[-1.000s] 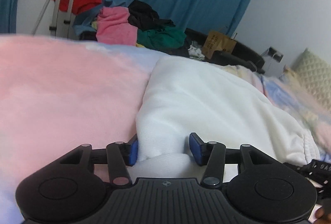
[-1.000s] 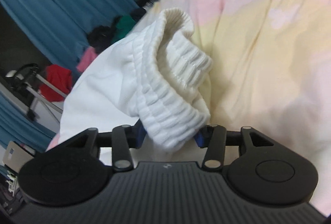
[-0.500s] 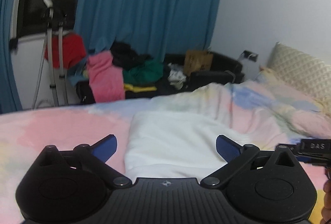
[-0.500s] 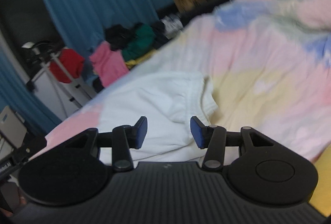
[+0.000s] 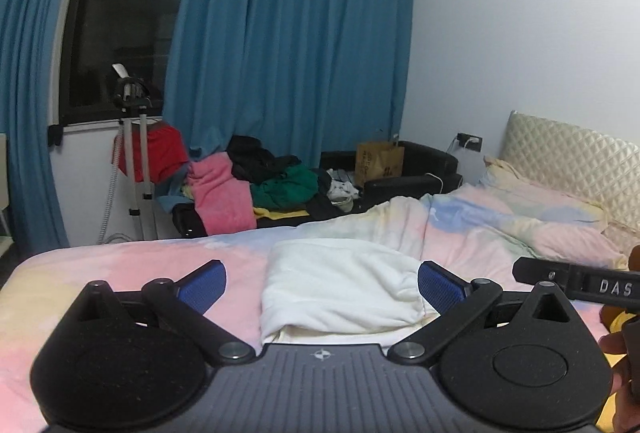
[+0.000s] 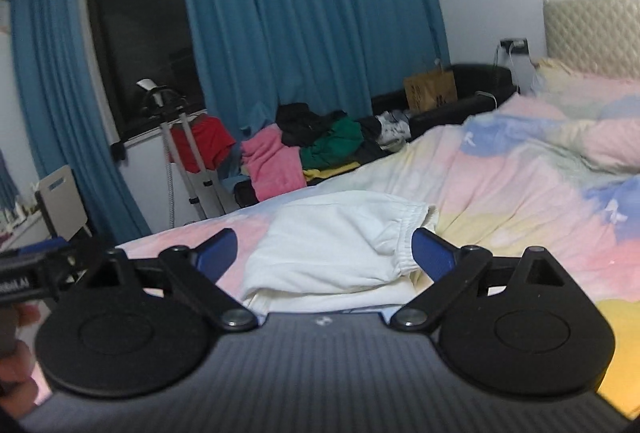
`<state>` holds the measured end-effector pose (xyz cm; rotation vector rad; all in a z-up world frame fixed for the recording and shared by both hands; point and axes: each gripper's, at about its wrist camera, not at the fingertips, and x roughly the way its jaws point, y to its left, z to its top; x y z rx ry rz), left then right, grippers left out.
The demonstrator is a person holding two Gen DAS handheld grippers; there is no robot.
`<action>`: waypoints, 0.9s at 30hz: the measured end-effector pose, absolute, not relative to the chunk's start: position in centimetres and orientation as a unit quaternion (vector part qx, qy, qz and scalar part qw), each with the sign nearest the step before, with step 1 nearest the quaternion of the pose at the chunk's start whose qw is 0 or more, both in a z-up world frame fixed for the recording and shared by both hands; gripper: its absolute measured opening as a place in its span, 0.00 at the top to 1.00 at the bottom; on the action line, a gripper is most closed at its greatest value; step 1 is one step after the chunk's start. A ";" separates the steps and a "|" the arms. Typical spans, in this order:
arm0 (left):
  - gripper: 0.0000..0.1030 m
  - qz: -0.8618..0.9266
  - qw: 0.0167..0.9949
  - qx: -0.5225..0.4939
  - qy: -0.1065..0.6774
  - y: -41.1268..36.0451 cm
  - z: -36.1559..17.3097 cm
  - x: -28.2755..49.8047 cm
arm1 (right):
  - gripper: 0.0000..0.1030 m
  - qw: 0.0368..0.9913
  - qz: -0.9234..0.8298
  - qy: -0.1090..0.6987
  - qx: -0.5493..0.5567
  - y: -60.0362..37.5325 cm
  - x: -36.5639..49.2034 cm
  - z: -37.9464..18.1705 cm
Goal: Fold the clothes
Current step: 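Release the folded sweatpants and pull both grippers back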
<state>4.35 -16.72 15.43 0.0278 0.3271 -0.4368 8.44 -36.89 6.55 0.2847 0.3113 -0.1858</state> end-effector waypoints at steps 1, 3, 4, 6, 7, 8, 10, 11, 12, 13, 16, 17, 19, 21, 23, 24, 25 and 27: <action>0.00 -0.211 0.964 0.015 0.159 -16.4 15.3 3.5 | 0.07 0.975 -0.091 0.151 0.134 -36.4 7.9 6.3; 0.00 -0.205 0.967 0.017 0.153 -15.7 14.9 2.1 | 0.07 0.978 -0.090 0.145 0.124 -35.4 7.0 5.9; 0.00 -0.205 0.967 0.016 0.152 -15.4 14.7 1.5 | 0.07 0.978 -0.091 0.140 0.122 -35.0 6.6 5.6; 0.00 -0.205 0.967 0.015 0.152 -15.0 14.2 0.7 | 0.07 0.980 -0.092 0.132 0.117 -34.2 5.9 5.1; 0.00 -0.204 0.967 0.015 0.151 -14.9 13.9 0.4 | 0.07 0.981 -0.093 0.129 0.113 -33.9 5.8 4.8; 0.00 -0.203 0.967 0.016 0.150 -14.7 13.6 0.2 | 0.07 0.982 -0.094 0.127 0.108 -33.6 5.7 4.5; 0.00 -0.203 0.968 0.017 0.149 -14.5 13.1 -0.2 | 0.07 0.983 -0.096 0.122 0.098 -32.9 5.6 3.9; 0.00 -0.201 0.968 0.018 0.149 -14.5 12.8 -0.3 | 0.07 0.984 -0.097 0.120 0.093 -32.6 5.6 3.6; 0.00 -0.199 0.968 0.020 0.149 -14.4 12.4 -0.4 | 0.07 0.984 -0.098 0.119 0.088 -32.4 5.7 3.2; 0.00 -0.195 0.969 0.023 0.148 -14.4 12.0 -0.5 | 0.07 0.984 -0.100 0.118 0.084 -32.2 5.8 2.7; 0.00 -0.194 0.969 0.020 0.150 -14.1 10.8 -0.4 | 0.07 0.984 -0.104 0.122 0.080 -32.0 6.3 1.3; 0.00 -0.196 0.968 0.017 0.154 -14.0 10.4 -0.2 | 0.07 0.983 -0.104 0.125 0.080 -32.0 6.5 0.8; 0.00 -0.195 0.967 0.013 0.163 -14.0 9.4 0.3 | 0.07 0.983 -0.105 0.131 0.077 -31.9 6.8 0.0; 0.00 -0.192 0.966 0.013 0.171 -13.9 8.5 0.8 | 0.07 0.982 -0.108 0.137 0.071 -31.7 7.2 -0.7; 0.00 -0.193 0.965 0.012 0.177 -14.0 7.8 1.4 | 0.07 0.982 -0.112 0.140 0.066 -31.5 7.6 -1.2; 0.00 -0.192 0.965 0.012 0.179 -14.1 7.6 1.7 | 0.07 0.982 -0.113 0.140 0.065 -31.4 7.7 -1.3; 0.00 -0.190 0.965 0.014 0.180 -14.1 7.3 1.9 | 0.07 0.981 -0.115 0.140 0.064 -31.4 7.8 -1.5; 0.00 -0.188 0.965 0.019 0.181 -14.4 6.9 2.1 | 0.07 0.980 -0.120 0.144 0.066 -31.3 8.1 -1.9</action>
